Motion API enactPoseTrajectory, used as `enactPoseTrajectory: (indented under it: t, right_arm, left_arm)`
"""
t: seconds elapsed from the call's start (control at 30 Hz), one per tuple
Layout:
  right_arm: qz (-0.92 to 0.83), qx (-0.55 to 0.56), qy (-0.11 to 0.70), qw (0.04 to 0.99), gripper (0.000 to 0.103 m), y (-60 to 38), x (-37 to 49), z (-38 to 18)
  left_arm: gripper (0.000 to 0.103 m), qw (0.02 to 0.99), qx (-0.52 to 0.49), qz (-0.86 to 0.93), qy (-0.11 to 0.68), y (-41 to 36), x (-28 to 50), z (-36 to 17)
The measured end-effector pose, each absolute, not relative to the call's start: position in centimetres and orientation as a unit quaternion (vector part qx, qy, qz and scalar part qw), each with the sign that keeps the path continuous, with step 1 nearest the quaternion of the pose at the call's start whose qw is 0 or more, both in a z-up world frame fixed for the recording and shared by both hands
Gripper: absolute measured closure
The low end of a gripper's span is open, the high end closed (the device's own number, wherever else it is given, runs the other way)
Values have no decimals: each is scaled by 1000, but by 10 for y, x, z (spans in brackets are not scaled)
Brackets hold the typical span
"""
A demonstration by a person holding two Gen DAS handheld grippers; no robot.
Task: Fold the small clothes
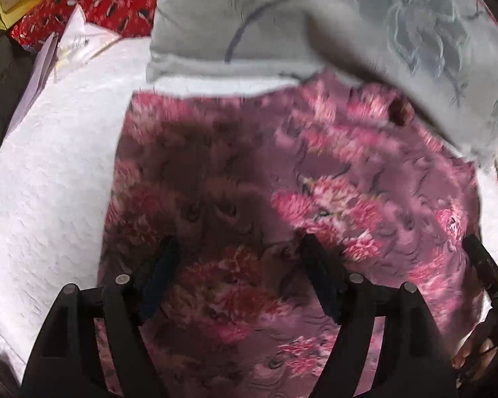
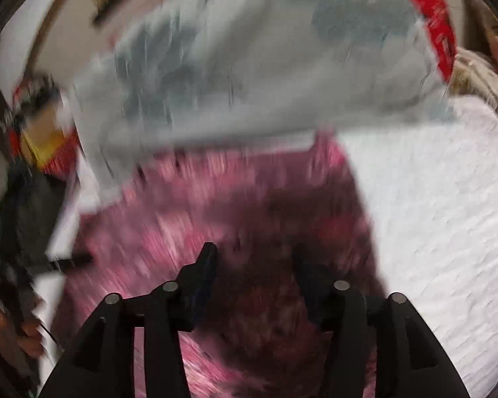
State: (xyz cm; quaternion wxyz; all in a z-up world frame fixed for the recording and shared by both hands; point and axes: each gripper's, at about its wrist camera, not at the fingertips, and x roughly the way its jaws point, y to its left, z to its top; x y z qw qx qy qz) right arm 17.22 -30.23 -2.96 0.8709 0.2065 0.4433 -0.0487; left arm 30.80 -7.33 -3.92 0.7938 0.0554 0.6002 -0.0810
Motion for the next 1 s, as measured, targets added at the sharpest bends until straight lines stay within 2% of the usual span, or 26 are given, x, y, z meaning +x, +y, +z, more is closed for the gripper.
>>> enactPoseTrajectory:
  t: [0.07, 0.27, 0.37, 0.47, 0.57, 0.73, 0.83, 0.93, 0.97, 1.0]
  right_arm:
    - [-61, 170, 433, 883, 52, -291, 169, -24]
    - [-34, 201, 398, 894, 51, -280, 160, 10]
    - [-31, 188, 409, 893, 51, -268, 162, 5]
    - [-43, 177, 457, 871, 51, -259, 175, -21]
    - [-58, 160, 434, 885, 51, -255, 170, -9]
    - [-95, 213, 394, 889, 50, -294, 173, 11]
    - [-139, 265, 400, 866, 44, -334, 181, 0]
    - [-181, 294, 426, 836, 44, -365, 191, -22]
    - [-181, 296, 429, 834, 45, -370, 195, -29]
    - [-173, 297, 436, 832, 59, -372, 200, -33]
  left_arm:
    - [27, 796, 45, -82, 599, -66, 304, -35]
    - [27, 797, 48, -82, 596, -63, 300, -26]
    - [27, 798, 50, -82, 595, -62, 301, -25]
    - [27, 798, 58, -81, 594, -55, 299, -20]
    - [27, 803, 61, -81, 588, -46, 298, -10]
    - [27, 796, 34, -70, 601, -23, 319, -10]
    - [27, 785, 5, -68, 616, -10, 334, -18]
    - [27, 776, -27, -79, 625, -4, 345, -27]
    - [27, 774, -34, -84, 627, -5, 348, -29]
    - [27, 773, -34, -86, 628, -7, 351, -31]
